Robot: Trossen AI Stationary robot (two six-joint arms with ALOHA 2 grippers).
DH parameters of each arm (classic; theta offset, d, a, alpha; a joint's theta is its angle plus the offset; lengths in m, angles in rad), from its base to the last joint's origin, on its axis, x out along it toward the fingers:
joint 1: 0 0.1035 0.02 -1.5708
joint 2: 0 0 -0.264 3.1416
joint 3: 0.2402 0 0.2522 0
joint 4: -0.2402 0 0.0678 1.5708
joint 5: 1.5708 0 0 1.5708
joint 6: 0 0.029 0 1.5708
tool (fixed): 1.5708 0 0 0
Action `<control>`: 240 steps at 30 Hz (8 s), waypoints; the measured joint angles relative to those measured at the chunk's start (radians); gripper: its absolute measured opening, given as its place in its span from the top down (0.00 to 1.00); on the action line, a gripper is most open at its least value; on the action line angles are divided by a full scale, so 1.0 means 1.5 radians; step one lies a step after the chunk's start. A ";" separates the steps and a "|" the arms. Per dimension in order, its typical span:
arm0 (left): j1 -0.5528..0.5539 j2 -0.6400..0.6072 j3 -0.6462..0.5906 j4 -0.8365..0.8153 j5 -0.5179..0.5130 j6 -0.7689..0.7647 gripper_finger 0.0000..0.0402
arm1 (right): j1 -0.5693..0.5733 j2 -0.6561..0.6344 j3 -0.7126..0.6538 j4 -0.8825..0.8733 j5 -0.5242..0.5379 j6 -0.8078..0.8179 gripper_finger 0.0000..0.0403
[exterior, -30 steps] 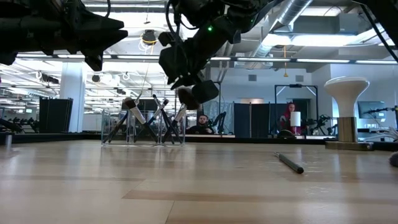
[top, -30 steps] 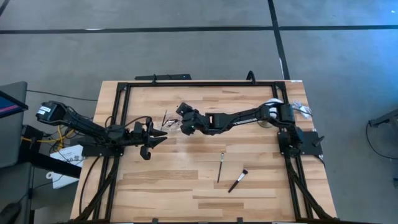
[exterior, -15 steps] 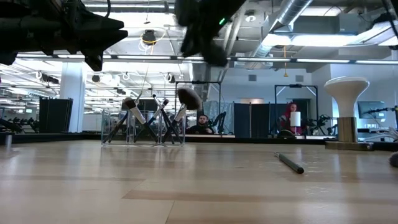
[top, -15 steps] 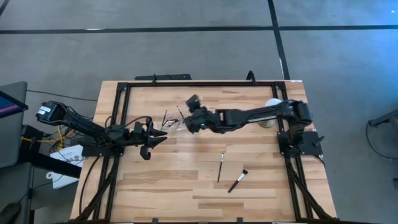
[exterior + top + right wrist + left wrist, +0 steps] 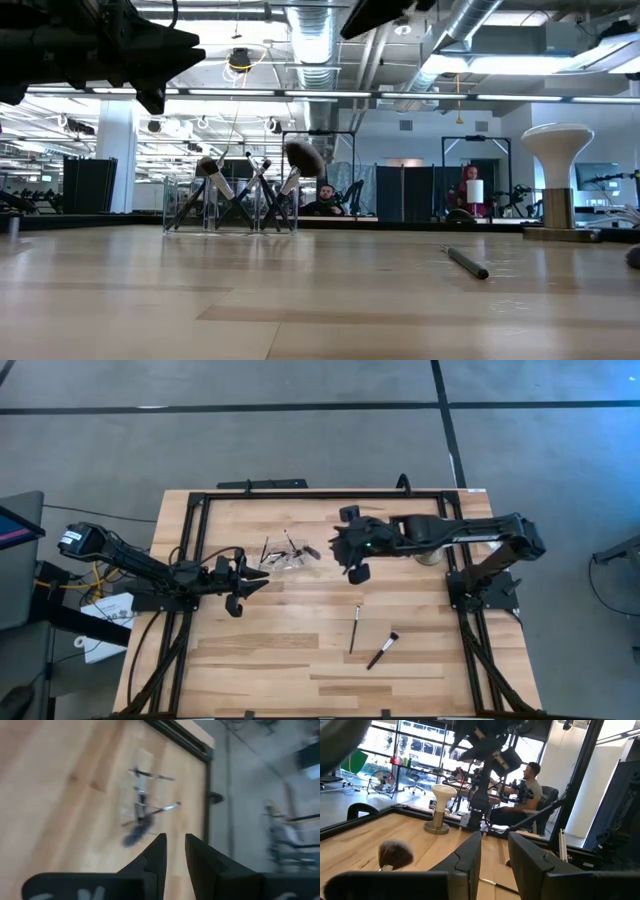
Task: Put items in baskets/containers
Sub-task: Put the eyeshadow brush into the transparent organizer
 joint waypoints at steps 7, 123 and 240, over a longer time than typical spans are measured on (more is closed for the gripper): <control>0.004 0.000 0.000 0.005 0.000 0.034 0.76 | -0.001 -0.048 -0.070 -0.007 -0.076 0.079 0.85; 0.072 0.003 -0.001 -0.027 0.000 0.030 0.76 | 0.115 0.137 -0.487 0.489 -0.066 0.931 0.99; -0.016 -0.061 0.000 -0.028 0.025 0.115 0.99 | -0.119 0.606 0.146 1.021 -0.291 0.255 0.95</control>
